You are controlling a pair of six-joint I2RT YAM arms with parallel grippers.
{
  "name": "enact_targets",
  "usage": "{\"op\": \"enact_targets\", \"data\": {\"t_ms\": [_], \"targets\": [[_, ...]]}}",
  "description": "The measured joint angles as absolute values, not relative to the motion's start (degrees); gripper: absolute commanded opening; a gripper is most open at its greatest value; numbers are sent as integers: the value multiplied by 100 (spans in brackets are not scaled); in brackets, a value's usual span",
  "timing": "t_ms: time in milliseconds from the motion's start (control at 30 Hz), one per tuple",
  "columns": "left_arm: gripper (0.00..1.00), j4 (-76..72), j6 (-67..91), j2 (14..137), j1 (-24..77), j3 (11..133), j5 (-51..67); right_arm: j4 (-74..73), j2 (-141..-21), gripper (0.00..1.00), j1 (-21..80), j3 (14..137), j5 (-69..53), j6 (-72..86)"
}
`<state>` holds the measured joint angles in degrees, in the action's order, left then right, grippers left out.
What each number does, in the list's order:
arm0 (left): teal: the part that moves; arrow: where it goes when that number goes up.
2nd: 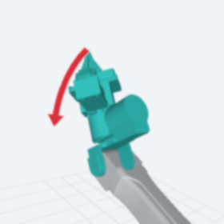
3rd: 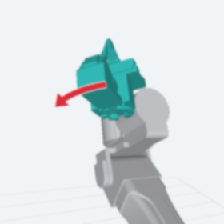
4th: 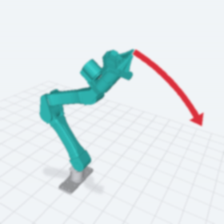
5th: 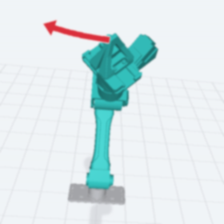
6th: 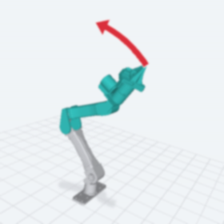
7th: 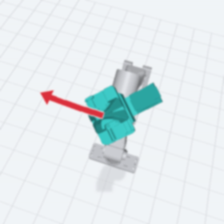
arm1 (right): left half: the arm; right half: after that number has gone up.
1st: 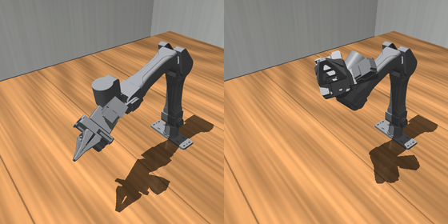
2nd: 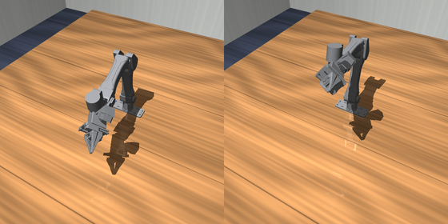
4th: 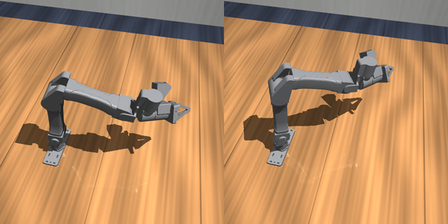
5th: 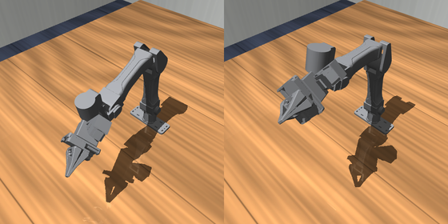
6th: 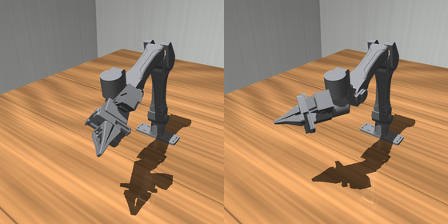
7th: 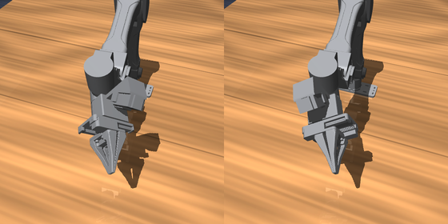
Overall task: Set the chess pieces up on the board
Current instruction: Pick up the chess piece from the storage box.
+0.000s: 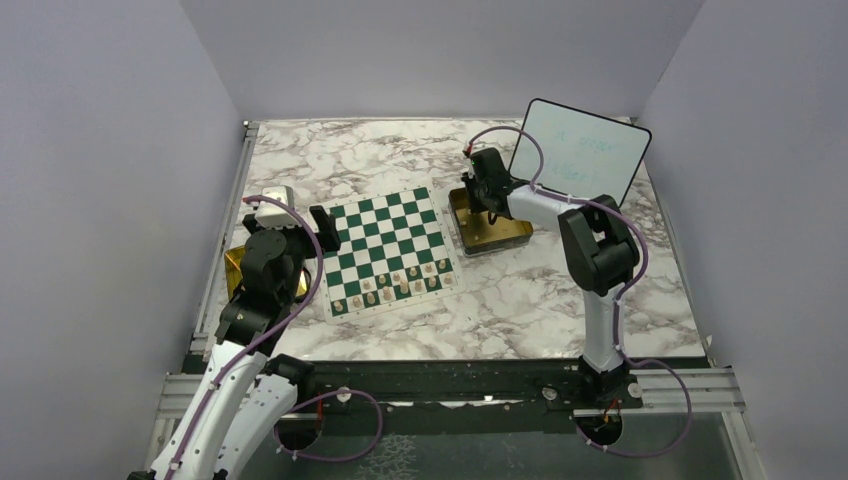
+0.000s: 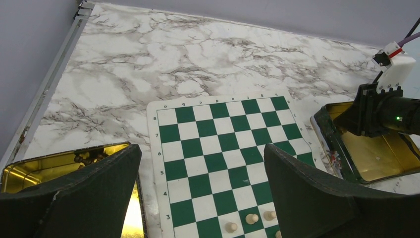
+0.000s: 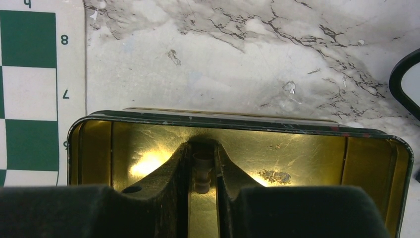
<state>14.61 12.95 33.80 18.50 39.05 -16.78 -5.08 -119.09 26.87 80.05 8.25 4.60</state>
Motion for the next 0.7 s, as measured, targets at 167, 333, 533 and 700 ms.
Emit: {"op": "enact_targets", "data": {"t_ms": [167,333,533,700], "targets": [[95,1461,1295,3380,1850,3903,-1678,-613,-11913,18,2687,8053,825,447],[94,1461,1306,3402,1850,3903,-1673,-764,-11876,16,2676,8077,827,554],[92,1461,1520,3546,1850,3909,-1511,-1037,-11454,15,2565,8049,705,1041],[89,1468,1841,3879,1850,4045,-1240,-941,-10641,16,2412,7848,303,1697]]}}
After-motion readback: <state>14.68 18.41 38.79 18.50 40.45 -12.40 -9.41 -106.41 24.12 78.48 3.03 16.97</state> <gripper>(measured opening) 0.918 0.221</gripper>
